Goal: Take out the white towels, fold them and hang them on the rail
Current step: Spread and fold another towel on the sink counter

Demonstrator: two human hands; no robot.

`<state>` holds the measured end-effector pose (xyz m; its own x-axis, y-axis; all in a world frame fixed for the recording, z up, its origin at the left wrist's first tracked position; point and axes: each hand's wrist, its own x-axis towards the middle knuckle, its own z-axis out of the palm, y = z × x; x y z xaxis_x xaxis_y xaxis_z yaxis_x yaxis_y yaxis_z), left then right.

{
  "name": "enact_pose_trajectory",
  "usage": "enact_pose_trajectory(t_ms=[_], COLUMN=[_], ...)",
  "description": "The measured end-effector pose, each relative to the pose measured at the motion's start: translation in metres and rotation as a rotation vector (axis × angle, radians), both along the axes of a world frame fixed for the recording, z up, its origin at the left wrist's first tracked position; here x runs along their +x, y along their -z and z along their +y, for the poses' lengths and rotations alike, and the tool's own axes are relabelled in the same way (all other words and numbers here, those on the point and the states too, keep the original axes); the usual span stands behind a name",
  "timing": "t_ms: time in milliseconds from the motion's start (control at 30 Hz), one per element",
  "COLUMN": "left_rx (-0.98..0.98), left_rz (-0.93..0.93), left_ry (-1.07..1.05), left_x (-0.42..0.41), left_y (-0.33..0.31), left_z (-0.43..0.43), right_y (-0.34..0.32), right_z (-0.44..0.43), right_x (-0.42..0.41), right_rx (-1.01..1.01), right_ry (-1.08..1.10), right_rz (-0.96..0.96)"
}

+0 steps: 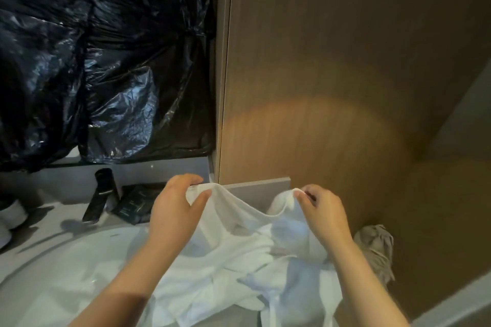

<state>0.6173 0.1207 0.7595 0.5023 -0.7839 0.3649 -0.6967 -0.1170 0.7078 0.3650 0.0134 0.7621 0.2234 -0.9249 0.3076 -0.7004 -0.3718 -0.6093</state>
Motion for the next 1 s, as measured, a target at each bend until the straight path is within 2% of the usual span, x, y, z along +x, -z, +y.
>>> enact_pose_trajectory(t_ms=[133, 267, 400, 533, 633, 733, 800, 900, 1000], left_rx=[-0.081, -0.09, -0.081, -0.083, -0.083, -0.144, -0.16, -0.189, -0.21], left_rz=[-0.073, -0.041, 0.005, 0.059, 0.081, 0.152, 0.118, 0.085, 0.12], left_ry=[0.154, 0.3, 0.351, 0.375, 0.39, 0.373, 0.351, 0.298, 0.248], left_x=[-0.021, -0.04, -0.05, -0.053, -0.053, -0.048, -0.045, -0.041, -0.038], left_y=[-0.002, -0.005, -0.005, -0.008, -0.013, -0.019, -0.02, -0.021, -0.024], left_z=[0.005, 0.006, 0.004, -0.003, -0.011, -0.017, -0.018, -0.019, -0.026], right_y=[0.005, -0.01, -0.03, -0.042, -0.043, -0.037, -0.032, -0.027, -0.025], right_z=[0.011, 0.022, 0.03, 0.033, 0.032, 0.027, 0.024, 0.021, 0.018], right_x=[0.007, 0.019, 0.027, 0.029, 0.027, 0.02, 0.011, -0.007, -0.019], right_rx=[-0.024, -0.071, -0.037, -0.002, 0.013, -0.03, -0.055, -0.059, -0.009], right_ry=[-0.019, -0.069, -0.202, -0.323, -0.338, -0.311, -0.297, -0.216, -0.114], right_rz=[-0.113, -0.241, -0.361, -0.393, -0.366, -0.251, -0.167, -0.066, -0.053])
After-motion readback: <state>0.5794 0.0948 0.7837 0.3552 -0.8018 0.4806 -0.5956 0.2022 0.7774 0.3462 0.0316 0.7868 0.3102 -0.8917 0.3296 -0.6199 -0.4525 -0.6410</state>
